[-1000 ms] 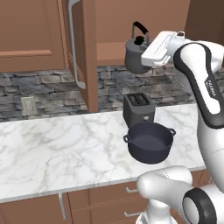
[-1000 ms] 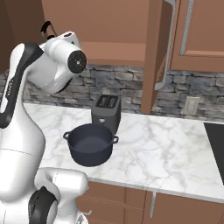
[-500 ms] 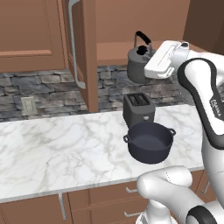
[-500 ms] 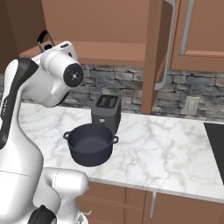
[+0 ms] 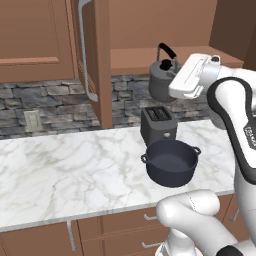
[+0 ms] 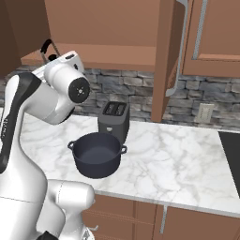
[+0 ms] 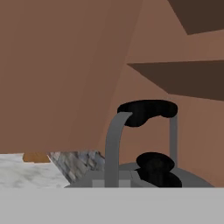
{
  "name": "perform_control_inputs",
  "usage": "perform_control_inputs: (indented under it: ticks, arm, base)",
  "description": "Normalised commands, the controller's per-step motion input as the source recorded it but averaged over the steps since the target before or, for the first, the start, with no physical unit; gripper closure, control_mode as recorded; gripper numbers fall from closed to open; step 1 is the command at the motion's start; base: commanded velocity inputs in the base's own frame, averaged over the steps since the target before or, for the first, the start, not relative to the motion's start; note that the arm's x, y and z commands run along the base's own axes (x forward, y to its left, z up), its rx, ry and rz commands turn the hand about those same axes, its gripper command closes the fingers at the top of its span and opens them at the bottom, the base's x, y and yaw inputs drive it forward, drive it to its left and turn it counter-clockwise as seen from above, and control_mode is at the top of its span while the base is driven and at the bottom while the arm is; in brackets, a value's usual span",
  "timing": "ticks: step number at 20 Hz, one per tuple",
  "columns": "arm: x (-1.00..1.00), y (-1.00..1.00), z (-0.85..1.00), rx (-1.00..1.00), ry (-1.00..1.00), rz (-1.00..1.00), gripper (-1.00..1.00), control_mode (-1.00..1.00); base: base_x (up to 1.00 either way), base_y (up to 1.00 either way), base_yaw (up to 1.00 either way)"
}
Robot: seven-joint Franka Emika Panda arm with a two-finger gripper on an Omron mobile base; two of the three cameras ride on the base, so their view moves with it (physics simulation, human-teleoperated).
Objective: Pick the kettle from the cabinet and place it on a stove burner. Then pick the pot from the counter and place it on another stove burner. Finally, turn both burners on.
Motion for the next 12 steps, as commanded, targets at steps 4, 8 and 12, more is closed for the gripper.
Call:
perform_control_inputs:
  ticks: [4,8,12]
  arm:
    - [-0.13,-0.22,-0.15,0.00,0.00,0.00,1.00,-1.00]
    - [-0.23,-0.23,-0.15,0.00,0.01,0.00,1.00,-1.00]
    - [-0.19,-0.19,-0.15,0.00,0.02,0.00,1.00,-1.00]
  base:
    - [0.00,0.00,0.00]
    - [0.00,0.00,0.00]
    - [0.00,0.00,0.00]
